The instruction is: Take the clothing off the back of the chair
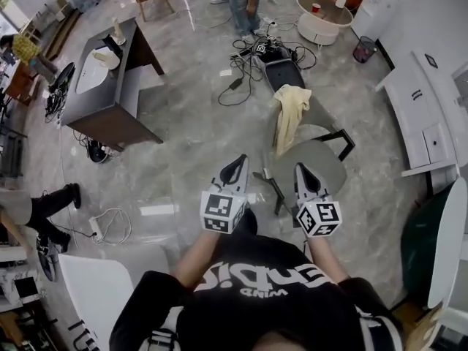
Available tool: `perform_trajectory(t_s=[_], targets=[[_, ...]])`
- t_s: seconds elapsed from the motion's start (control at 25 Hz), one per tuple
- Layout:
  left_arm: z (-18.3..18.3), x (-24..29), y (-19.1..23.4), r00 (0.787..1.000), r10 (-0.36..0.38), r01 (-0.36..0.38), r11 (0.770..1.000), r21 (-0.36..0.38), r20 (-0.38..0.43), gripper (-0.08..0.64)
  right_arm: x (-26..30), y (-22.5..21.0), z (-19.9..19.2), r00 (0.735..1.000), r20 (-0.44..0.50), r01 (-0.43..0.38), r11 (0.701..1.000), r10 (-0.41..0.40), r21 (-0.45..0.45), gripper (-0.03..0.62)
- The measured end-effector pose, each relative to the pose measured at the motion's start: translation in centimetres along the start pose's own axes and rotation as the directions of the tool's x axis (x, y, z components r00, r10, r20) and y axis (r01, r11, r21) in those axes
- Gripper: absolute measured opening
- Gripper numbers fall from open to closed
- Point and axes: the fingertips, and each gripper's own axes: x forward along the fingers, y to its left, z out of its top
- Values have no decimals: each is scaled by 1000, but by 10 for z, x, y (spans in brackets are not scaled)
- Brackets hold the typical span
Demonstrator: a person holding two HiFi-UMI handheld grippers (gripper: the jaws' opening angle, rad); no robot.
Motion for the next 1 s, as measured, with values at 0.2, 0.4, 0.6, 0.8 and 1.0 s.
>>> perform_trajectory(t_s=[0.2,0.4,0.6,0.8,1.0], targets=[[22,40,19,998,-58,58,998,26,4,15,41,-10,17,1000,4,25,1000,-25,2,14],[29,67,28,998,-65,65,998,3,-7,15,64,-20,27,1000,-4,19,1000,-19,4,15],[31,84,33,998,-55,55,998,-18,-7,15,80,-35,33,1000,3,13,1000,-13,-4,15],[32,99,35,999,-51,51,999,-17,-1,15,98,-45,38,1000,13,-25,999,25,24,182],[34,112,35,999,-53,53,998,-17,-8,15,117,-57,29,999,-24,-29,998,30,54,262]])
